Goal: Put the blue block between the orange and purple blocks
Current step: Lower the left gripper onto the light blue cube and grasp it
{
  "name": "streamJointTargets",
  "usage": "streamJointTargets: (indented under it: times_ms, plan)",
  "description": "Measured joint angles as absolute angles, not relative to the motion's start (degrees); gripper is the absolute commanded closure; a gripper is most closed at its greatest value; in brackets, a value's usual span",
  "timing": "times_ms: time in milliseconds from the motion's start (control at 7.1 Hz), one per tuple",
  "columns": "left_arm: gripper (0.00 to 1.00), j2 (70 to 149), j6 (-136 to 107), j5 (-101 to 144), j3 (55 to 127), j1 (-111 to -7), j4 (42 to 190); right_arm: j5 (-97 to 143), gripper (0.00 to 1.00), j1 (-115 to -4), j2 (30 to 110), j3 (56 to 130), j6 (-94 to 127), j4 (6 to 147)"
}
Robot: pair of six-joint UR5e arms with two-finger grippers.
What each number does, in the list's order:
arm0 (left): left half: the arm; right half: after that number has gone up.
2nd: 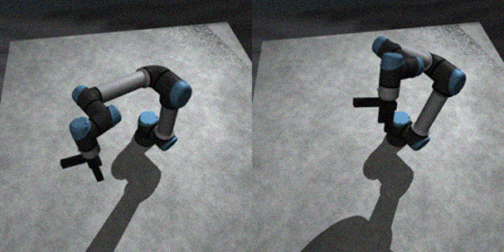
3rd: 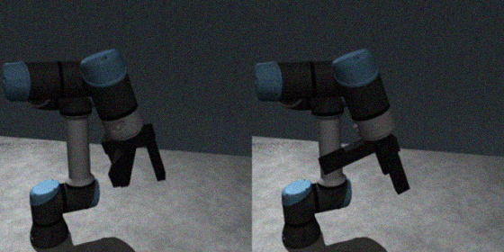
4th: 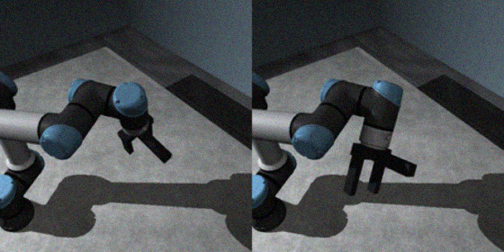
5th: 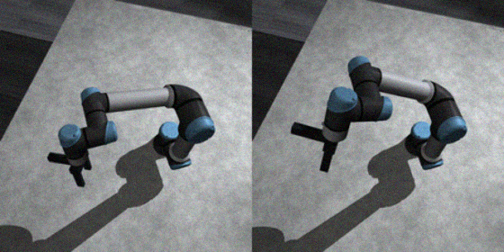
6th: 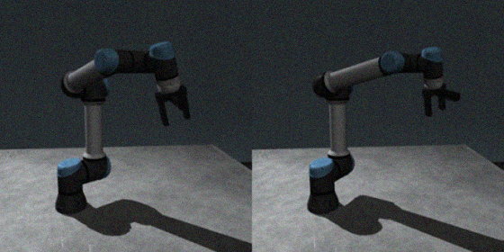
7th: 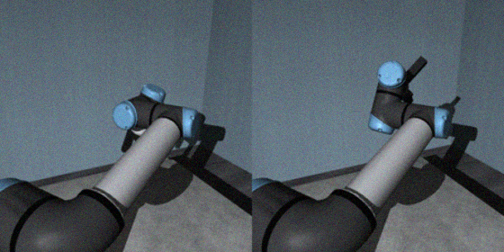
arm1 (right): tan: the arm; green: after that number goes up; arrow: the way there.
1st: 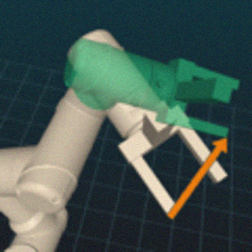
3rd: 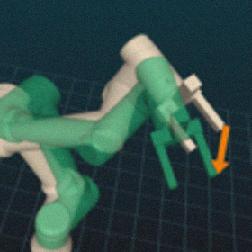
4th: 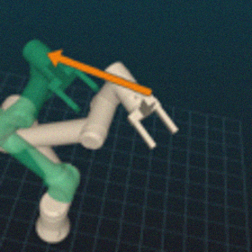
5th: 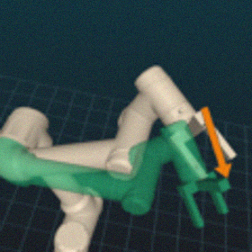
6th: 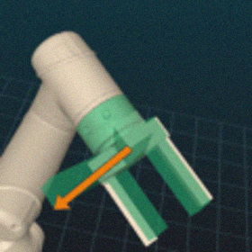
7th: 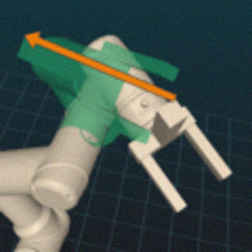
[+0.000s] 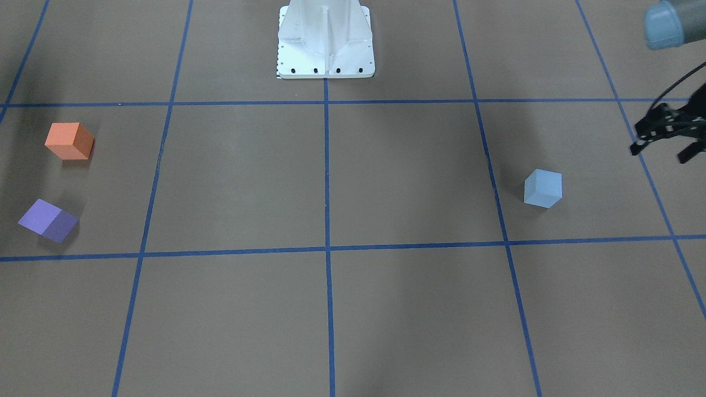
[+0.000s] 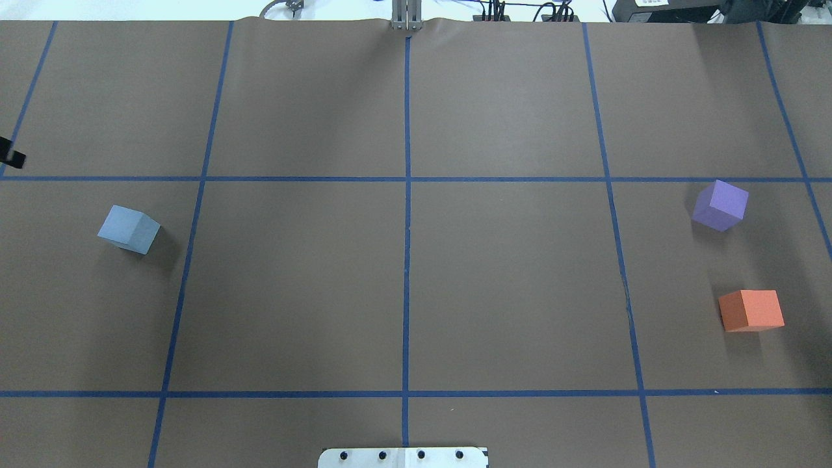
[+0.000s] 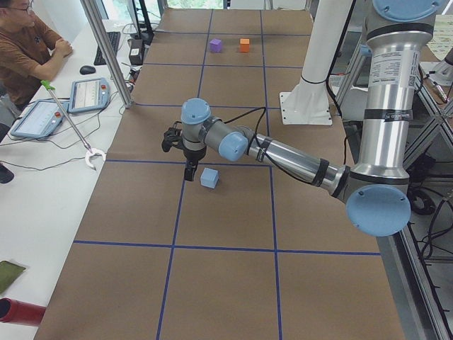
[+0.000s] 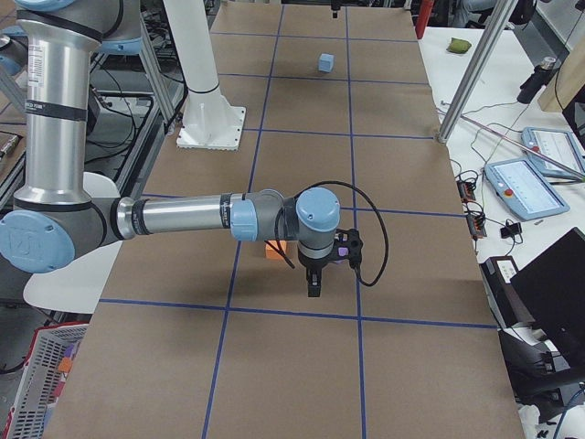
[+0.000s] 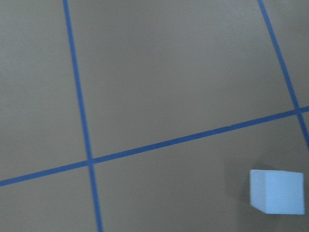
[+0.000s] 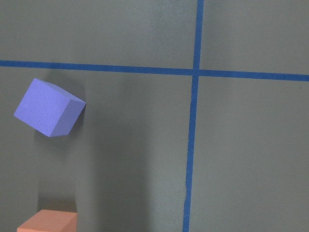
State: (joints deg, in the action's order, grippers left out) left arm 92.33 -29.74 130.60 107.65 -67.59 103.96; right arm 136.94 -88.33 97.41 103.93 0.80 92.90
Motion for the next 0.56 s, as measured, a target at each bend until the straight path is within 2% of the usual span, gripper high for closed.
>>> streamJointTargets:
  times_ms: [282,563]
  plan:
    - [0.00,92.6,-40.0,124.6,104.5,-58.5,113.5,136.7,0.00,-88.3,97.4,103.9,0.8,92.9]
    - [0.00,92.8,-42.4,122.6,101.4,-54.8,117.9,136.4,0.00,-88.3,97.4,103.8,0.7,92.9]
